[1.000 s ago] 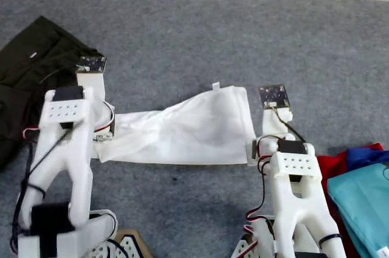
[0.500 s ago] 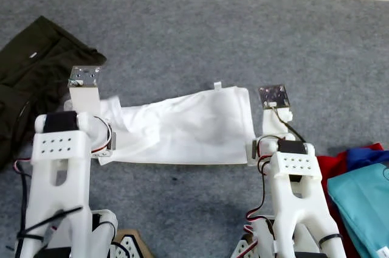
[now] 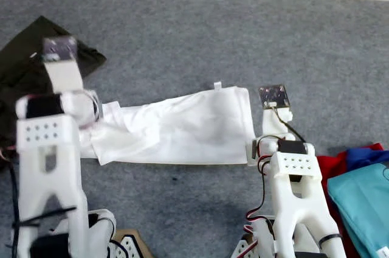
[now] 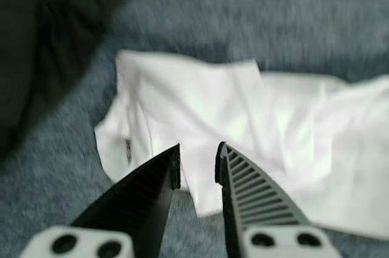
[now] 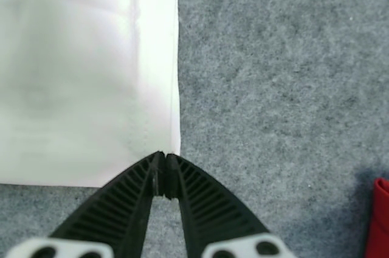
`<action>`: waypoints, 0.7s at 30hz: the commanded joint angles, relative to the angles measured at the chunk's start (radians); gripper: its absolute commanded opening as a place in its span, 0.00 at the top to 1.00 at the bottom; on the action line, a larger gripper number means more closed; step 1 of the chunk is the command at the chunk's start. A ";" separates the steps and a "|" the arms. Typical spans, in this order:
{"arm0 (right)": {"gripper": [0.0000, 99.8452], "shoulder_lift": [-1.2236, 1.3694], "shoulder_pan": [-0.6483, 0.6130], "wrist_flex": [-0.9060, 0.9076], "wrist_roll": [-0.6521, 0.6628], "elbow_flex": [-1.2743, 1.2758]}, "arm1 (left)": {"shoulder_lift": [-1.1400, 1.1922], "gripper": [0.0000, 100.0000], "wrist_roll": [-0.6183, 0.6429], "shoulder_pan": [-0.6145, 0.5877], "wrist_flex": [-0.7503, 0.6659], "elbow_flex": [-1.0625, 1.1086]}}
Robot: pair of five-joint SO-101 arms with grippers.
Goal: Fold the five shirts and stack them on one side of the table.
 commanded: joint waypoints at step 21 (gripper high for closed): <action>0.98 0.002 0.005 -0.018 0.000 -0.018 | 1.078 0.99 0.018 -0.015 0.186 -0.931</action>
